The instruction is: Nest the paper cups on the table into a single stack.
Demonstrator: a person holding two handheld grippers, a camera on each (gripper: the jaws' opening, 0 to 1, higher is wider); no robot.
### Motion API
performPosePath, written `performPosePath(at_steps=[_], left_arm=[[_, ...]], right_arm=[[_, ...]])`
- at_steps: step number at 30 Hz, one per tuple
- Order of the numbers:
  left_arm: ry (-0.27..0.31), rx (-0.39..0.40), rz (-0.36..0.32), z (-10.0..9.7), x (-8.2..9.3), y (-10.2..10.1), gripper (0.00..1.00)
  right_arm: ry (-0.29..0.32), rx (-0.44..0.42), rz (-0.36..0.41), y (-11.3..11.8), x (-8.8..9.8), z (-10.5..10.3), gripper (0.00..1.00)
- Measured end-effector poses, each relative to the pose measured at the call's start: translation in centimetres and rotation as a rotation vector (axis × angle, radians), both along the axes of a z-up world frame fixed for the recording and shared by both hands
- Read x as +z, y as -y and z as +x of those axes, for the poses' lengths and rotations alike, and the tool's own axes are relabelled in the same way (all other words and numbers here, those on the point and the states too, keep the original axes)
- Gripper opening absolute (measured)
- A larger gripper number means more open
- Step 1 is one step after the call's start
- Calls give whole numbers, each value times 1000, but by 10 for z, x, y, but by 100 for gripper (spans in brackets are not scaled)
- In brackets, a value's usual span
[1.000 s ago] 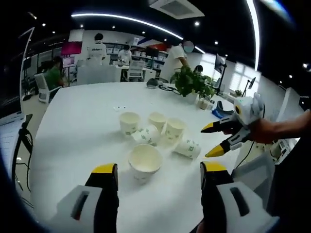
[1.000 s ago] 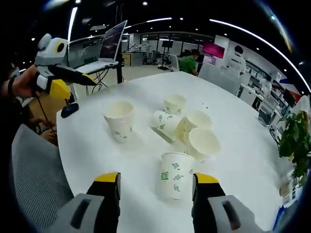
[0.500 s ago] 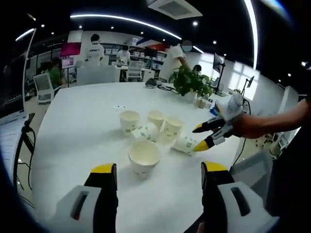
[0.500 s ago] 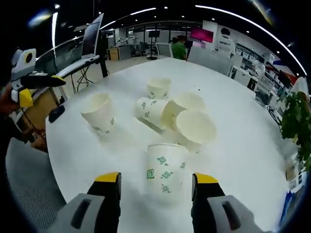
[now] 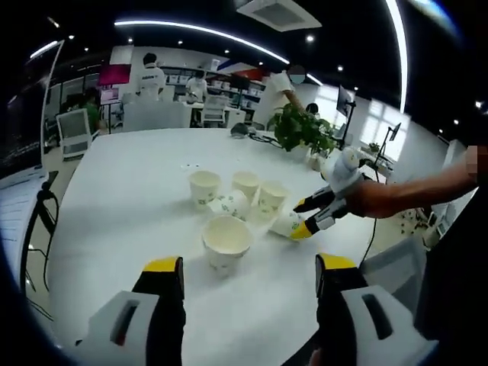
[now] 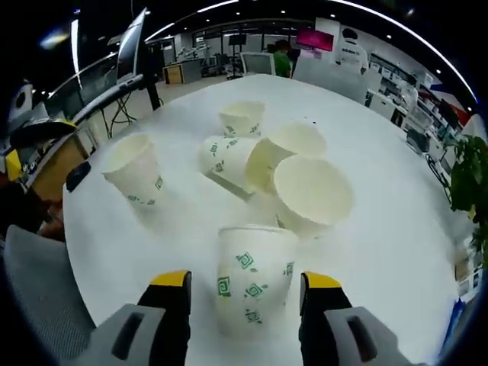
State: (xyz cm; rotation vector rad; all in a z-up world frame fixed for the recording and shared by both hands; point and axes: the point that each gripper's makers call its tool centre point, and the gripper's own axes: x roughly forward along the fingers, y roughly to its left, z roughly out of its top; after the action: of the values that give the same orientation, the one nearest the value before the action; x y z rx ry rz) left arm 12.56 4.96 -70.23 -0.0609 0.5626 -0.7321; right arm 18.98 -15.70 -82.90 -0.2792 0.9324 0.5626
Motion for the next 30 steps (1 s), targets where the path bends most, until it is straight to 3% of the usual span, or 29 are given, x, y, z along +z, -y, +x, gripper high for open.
performPosePath(at_steps=[5,7,11,30], left_arm=[[-8,6,1,-3,-2,-2,67],[-11,19,-8,-4,-4,-4,67],[-16,19,-4,-6,-6,-4,67],[-28,-9,10,-8,-6,2,66]], right_arm=[[-4,10,-22,1,-4,3,56],[-11,31,-64,4,-10,1,54],[-10,55,-97,7,-19,2,43],[19,66,-35,1,-9,-3,39]])
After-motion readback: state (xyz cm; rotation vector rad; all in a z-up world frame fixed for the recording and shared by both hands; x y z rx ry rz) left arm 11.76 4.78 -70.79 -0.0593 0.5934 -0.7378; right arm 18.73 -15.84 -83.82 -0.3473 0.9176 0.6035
